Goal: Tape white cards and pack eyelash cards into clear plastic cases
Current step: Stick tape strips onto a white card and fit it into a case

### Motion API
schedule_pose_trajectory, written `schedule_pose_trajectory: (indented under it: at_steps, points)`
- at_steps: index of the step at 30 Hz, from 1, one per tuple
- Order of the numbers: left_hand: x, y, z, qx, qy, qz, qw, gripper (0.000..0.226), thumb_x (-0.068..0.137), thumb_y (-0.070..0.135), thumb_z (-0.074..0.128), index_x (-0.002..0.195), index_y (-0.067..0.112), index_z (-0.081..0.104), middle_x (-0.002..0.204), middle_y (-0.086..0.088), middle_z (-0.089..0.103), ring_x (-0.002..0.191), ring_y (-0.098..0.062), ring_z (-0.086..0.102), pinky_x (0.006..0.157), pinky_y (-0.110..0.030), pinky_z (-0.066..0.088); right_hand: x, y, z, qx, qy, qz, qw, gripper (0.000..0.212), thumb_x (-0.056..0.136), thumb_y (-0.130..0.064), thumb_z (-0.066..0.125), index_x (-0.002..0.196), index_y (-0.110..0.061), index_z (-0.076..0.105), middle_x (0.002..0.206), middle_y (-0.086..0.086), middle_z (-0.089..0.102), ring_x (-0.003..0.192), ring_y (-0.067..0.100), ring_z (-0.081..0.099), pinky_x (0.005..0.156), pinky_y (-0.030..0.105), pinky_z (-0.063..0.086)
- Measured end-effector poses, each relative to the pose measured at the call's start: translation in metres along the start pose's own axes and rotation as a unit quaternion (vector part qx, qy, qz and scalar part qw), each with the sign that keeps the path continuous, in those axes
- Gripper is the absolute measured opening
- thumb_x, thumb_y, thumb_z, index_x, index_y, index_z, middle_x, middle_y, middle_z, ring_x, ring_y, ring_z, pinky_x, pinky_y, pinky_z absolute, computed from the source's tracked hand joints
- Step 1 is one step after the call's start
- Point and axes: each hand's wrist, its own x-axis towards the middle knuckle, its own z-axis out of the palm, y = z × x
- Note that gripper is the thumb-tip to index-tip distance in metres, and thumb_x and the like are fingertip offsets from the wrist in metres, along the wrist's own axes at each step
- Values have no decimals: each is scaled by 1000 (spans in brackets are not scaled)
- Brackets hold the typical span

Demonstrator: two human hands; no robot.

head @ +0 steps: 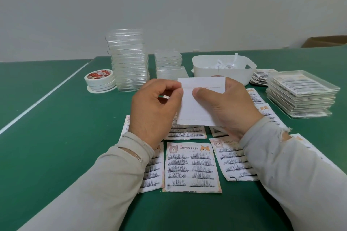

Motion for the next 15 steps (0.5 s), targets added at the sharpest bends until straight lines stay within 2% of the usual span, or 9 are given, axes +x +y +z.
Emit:
schedule_pose_trajectory:
  at_steps: [4, 15]
  points:
    - [0, 1, 0, -2, 1, -13, 1000, 19, 88, 8, 76, 90, 27, 75, 93, 9, 70, 83, 7, 64, 74, -5, 46, -1, -2, 3, -57, 19, -45, 997, 12, 83, -15, 80, 83, -20, 70, 75, -15, 74, 67, -1, 67, 63, 16, 54]
    - [0, 0, 0, -18, 4, -32, 999, 20, 88, 10, 76, 90, 30, 73, 92, 7, 73, 79, 4, 65, 73, -8, 49, -1, -1, 5, -75, 21, -62, 995, 12, 83, -18, 80, 81, -24, 70, 74, -19, 74, 66, -5, 66, 60, 12, 51]
